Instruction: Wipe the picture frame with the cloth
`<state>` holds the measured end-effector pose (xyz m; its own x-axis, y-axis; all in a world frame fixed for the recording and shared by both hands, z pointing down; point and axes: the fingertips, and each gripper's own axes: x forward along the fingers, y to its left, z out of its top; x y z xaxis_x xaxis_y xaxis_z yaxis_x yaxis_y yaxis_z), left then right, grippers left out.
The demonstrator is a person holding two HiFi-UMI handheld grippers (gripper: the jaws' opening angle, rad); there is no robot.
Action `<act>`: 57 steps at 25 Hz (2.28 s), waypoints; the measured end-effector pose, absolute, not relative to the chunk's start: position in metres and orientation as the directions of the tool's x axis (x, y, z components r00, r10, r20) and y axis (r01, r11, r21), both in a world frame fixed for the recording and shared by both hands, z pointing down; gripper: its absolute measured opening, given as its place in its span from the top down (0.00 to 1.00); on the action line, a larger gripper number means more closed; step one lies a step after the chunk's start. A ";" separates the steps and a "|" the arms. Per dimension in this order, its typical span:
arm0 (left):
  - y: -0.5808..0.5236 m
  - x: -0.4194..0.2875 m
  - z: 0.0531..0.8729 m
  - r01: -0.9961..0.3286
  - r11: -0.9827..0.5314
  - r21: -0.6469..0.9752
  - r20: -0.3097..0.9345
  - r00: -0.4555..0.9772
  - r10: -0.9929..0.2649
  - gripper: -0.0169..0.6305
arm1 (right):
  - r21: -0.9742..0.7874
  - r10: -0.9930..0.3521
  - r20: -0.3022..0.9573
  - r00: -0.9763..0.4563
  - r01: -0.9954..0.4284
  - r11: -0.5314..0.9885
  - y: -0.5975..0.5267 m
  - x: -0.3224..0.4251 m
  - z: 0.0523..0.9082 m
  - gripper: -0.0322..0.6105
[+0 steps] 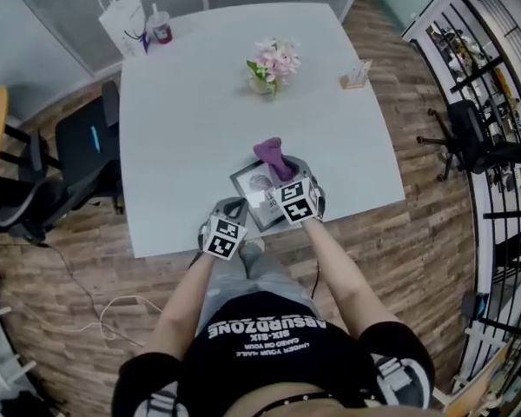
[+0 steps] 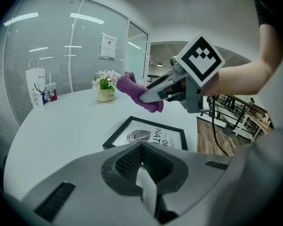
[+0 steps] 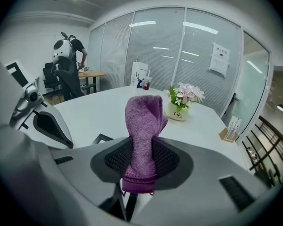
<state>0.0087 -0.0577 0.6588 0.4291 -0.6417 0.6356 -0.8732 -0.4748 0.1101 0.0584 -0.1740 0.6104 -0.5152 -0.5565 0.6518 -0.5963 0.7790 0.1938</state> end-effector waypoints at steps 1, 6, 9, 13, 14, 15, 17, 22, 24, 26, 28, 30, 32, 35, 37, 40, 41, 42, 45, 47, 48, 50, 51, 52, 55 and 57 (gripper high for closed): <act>-0.057 0.012 0.663 -0.869 -0.482 0.113 0.645 0.433 -0.629 0.95 | 0.191 -0.548 0.663 -0.510 -0.593 0.782 -0.177 0.058 0.617 0.74; -0.057 0.020 0.680 -0.840 -0.533 0.099 0.693 0.443 -0.569 0.95 | 0.161 -0.515 0.718 -0.468 -0.608 0.778 -0.186 0.058 0.651 0.74; -0.058 0.018 0.685 -0.839 -0.532 0.117 0.701 0.449 -0.554 0.95 | 0.136 -0.502 0.739 -0.449 -0.631 0.764 -0.190 0.059 0.665 0.74; -0.059 0.016 0.691 -0.830 -0.543 0.125 0.716 0.454 -0.530 0.95 | 0.089 -0.469 0.773 -0.428 -0.658 0.748 -0.189 0.062 0.684 0.74; -0.060 0.015 0.694 -0.830 -0.544 0.126 0.720 0.454 -0.526 0.95 | 0.078 -0.467 0.772 -0.430 -0.666 0.742 -0.188 0.062 0.688 0.74; -0.062 0.015 0.697 -0.829 -0.544 0.128 0.723 0.454 -0.521 0.95 | 0.069 -0.472 0.767 -0.435 -0.675 0.734 -0.189 0.063 0.690 0.74; -0.064 0.017 0.701 -0.823 -0.552 0.134 0.727 0.460 -0.510 0.95 | 0.049 -0.481 0.759 -0.439 -0.698 0.714 -0.189 0.064 0.693 0.74; -0.060 0.019 0.705 -0.796 -0.588 0.143 0.742 0.480 -0.468 0.95 | 0.025 -0.466 0.774 -0.429 -0.715 0.699 -0.189 0.064 0.696 0.74; -0.061 0.020 0.706 -0.792 -0.591 0.154 0.745 0.486 -0.458 0.95 | 0.027 -0.462 0.779 -0.425 -0.712 0.702 -0.189 0.064 0.696 0.74; -0.062 0.020 0.705 -0.781 -0.608 0.144 0.749 0.488 -0.448 0.95 | 0.020 -0.458 0.778 -0.431 -0.711 0.703 -0.190 0.063 0.696 0.74; -0.062 0.020 0.705 -0.782 -0.605 0.152 0.753 0.488 -0.441 0.95 | 0.007 -0.452 0.776 -0.440 -0.710 0.704 -0.190 0.061 0.695 0.74; -0.063 0.019 0.706 -0.794 -0.581 0.178 0.748 0.493 -0.444 0.95 | 0.002 -0.446 0.778 -0.443 -0.708 0.707 -0.190 0.060 0.695 0.74; -0.064 0.018 0.705 -0.800 -0.570 0.188 0.738 0.498 -0.456 0.95 | 0.003 -0.445 0.779 -0.442 -0.707 0.707 -0.190 0.060 0.695 0.74; -0.062 0.018 0.705 -0.801 -0.570 0.183 0.730 0.499 -0.468 0.95 | 0.010 -0.455 0.775 -0.438 -0.713 0.701 -0.189 0.059 0.695 0.74; -0.062 0.018 0.705 -0.801 -0.570 0.184 0.726 0.502 -0.471 0.95 | 0.016 -0.463 0.774 -0.433 -0.717 0.697 -0.188 0.058 0.696 0.74; -0.062 0.018 0.705 -0.801 -0.568 0.191 0.723 0.506 -0.470 0.95 | 0.025 -0.468 0.775 -0.425 -0.719 0.695 -0.187 0.057 0.696 0.74; -0.062 0.018 0.706 -0.801 -0.568 0.191 0.723 0.506 -0.470 0.95 | 0.028 -0.468 0.775 -0.424 -0.717 0.697 -0.187 0.056 0.696 0.74; -0.062 0.018 0.706 -0.800 -0.569 0.189 0.723 0.506 -0.471 0.95 | 0.027 -0.464 0.776 -0.427 -0.712 0.701 -0.186 0.054 0.696 0.74; -0.062 0.018 0.707 -0.800 -0.570 0.189 0.724 0.506 -0.470 0.95 | -0.009 -0.405 0.790 -0.460 -0.670 0.742 -0.174 0.039 0.699 0.74; -0.062 0.019 0.706 -0.799 -0.571 0.189 0.722 0.507 -0.471 0.95 | -0.030 -0.364 0.804 -0.470 -0.643 0.765 -0.163 0.028 0.704 0.75; -0.062 0.019 0.706 -0.798 -0.573 0.187 0.722 0.507 -0.471 0.95 | -0.036 -0.359 0.805 -0.472 -0.643 0.765 -0.159 0.024 0.705 0.75; -0.061 0.020 0.706 -0.796 -0.576 0.187 0.721 0.509 -0.470 0.95 | -0.074 -0.350 0.798 -0.491 -0.656 0.751 -0.153 0.019 0.705 0.75; -0.061 0.020 0.706 -0.796 -0.576 0.187 0.721 0.510 -0.470 0.95 | -0.101 -0.338 0.793 -0.507 -0.656 0.748 -0.151 0.016 0.704 0.75; -0.061 0.019 0.706 -0.796 -0.575 0.187 0.721 0.509 -0.470 0.95 | -0.126 -0.320 0.789 -0.525 -0.648 0.751 -0.149 0.012 0.703 0.75; -0.061 0.018 0.706 -0.798 -0.573 0.186 0.717 0.509 -0.477 0.95 | -0.201 -0.238 0.778 -0.581 -0.590 0.782 -0.137 -0.004 0.703 0.75; -0.061 0.018 0.705 -0.799 -0.572 0.187 0.713 0.511 -0.480 0.95 | -0.263 -0.169 0.770 -0.615 -0.547 0.795 -0.128 -0.014 0.703 0.75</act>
